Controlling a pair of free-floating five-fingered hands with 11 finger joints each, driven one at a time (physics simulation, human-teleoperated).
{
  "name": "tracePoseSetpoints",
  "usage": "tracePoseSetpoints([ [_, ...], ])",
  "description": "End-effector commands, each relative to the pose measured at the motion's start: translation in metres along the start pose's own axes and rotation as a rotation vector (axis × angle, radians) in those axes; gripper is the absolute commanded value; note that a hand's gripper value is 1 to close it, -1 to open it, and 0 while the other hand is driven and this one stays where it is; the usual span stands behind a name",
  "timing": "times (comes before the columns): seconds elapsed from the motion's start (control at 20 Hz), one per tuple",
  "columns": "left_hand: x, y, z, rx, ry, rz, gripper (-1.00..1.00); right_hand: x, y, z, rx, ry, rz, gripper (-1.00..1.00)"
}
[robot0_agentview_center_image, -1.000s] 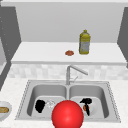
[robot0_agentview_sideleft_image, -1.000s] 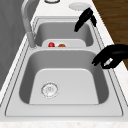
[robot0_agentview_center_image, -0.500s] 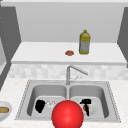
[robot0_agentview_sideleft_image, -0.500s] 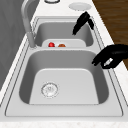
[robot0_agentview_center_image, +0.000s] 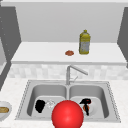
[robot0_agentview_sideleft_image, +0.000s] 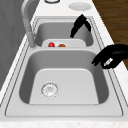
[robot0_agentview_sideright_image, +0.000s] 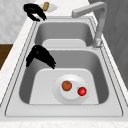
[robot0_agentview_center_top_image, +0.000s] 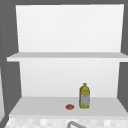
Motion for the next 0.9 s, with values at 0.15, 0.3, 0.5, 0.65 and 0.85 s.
tracePoseSetpoints([
  [0.15, 0.000, 0.000, 0.000, 0.000, 0.000, 0.000, 0.00, -0.009, 0.015, -0.019, 0.035, -0.015, 0.001, -1.00],
  [0.3, 0.000, 0.000, 0.000, 0.000, 0.000, 0.000, 0.00, -0.013, 0.021, -0.027, 0.037, -0.016, -0.001, -1.00],
  [0.5, 0.000, 0.000, 0.000, 0.000, 0.000, 0.000, 0.00, -0.018, 0.027, -0.036, 0.038, -0.021, 0.019, 1.00],
  [0.65, 0.000, 0.000, 0.000, 0.000, 0.000, 0.000, 0.00, -0.023, 0.033, -0.042, 0.031, -0.018, 0.006, 1.00],
  [0.85, 0.000, 0.000, 0.000, 0.000, 0.000, 0.000, 0.00, -0.028, 0.041, -0.051, 0.029, -0.016, -0.004, 1.00],
])
